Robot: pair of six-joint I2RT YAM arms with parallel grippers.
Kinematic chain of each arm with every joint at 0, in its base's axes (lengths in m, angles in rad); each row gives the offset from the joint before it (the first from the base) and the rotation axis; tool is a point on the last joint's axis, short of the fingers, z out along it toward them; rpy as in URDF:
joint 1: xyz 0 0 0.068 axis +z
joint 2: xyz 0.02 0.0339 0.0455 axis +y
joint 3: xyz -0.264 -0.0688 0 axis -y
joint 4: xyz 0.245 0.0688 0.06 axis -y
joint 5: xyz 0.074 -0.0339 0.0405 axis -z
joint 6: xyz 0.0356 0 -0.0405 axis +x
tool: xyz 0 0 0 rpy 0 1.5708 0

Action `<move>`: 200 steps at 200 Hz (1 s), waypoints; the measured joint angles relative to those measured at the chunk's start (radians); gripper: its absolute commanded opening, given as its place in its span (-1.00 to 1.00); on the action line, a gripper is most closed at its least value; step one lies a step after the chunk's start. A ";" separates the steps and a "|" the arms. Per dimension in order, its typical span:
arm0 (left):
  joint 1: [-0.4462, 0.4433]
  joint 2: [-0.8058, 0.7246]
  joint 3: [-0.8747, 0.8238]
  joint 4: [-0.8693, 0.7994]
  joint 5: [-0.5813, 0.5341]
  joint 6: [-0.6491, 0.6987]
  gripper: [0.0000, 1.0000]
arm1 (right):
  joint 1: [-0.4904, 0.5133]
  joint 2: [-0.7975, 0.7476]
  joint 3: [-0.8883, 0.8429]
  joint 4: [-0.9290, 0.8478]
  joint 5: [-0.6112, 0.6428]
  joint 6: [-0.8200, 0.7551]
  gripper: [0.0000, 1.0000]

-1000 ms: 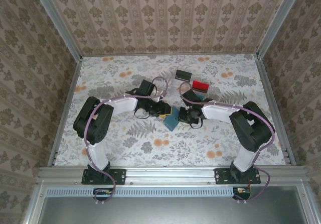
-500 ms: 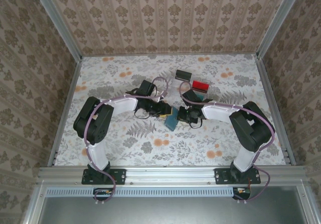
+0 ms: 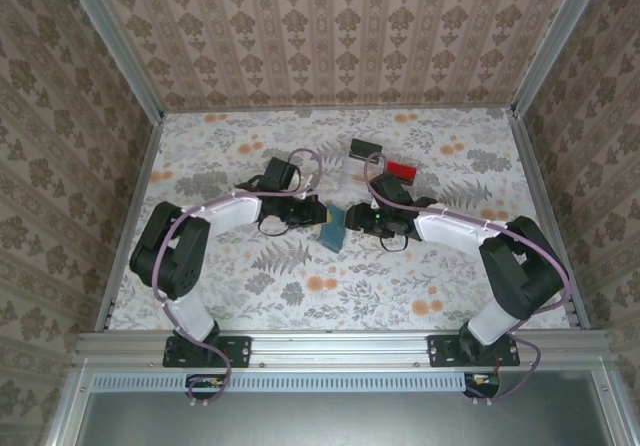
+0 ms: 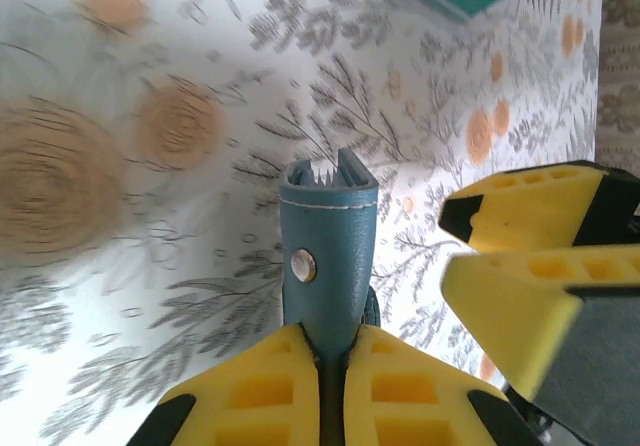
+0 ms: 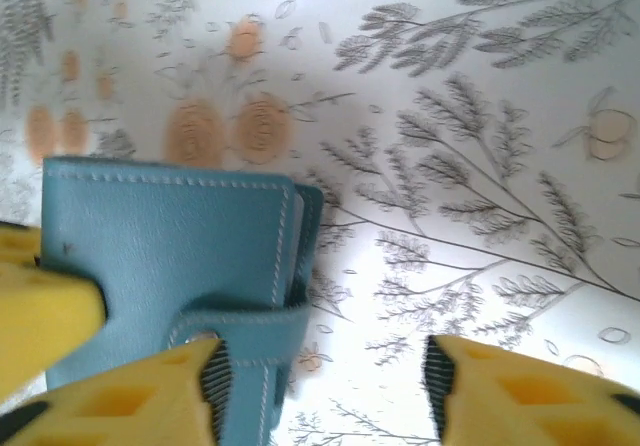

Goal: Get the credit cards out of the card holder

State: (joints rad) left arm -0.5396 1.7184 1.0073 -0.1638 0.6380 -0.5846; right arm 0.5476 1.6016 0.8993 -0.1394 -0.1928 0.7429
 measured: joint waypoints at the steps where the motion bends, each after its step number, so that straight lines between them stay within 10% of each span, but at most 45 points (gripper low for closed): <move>1: 0.001 -0.002 -0.001 0.001 -0.002 0.000 -1.00 | 0.000 0.000 0.000 0.002 -0.004 -0.002 0.33; 39: 0.031 -0.045 -0.037 0.031 -0.062 -0.019 -1.00 | 0.016 0.007 0.018 0.043 -0.082 -0.010 0.48; 200: 0.030 -0.104 -0.113 0.129 -0.088 -0.105 -1.00 | 0.075 0.184 0.208 0.025 -0.143 0.040 -0.36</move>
State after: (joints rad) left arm -0.5098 1.6142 0.8944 -0.0345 0.5499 -0.6891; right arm 0.6228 1.7859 1.1069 -0.1146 -0.3363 0.7830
